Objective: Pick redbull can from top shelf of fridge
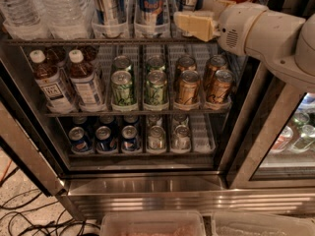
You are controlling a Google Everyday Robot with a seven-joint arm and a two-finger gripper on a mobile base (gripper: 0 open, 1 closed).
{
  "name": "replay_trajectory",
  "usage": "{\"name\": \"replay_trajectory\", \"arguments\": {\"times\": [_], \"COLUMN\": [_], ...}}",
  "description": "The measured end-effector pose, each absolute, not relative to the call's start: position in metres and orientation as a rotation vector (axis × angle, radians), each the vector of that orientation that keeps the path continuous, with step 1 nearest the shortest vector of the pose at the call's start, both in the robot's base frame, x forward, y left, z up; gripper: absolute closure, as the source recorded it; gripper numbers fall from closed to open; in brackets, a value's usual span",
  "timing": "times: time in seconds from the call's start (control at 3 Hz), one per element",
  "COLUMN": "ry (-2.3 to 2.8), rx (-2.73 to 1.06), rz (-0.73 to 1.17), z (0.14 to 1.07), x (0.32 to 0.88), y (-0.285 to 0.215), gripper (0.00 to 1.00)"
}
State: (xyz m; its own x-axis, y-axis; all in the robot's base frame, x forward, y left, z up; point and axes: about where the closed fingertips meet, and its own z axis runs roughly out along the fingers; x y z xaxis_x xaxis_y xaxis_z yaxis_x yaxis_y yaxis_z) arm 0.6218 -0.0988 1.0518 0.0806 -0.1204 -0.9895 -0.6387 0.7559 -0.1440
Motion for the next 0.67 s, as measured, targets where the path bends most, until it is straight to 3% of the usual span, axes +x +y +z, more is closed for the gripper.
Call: {"name": "replay_trajectory", "arguments": {"times": [0.67], "ry": [1.463], "rx": [-0.657], "rz": [0.432], "z": [1.052], "x": [0.6217], "y": [-0.0987], "gripper": [1.0]}}
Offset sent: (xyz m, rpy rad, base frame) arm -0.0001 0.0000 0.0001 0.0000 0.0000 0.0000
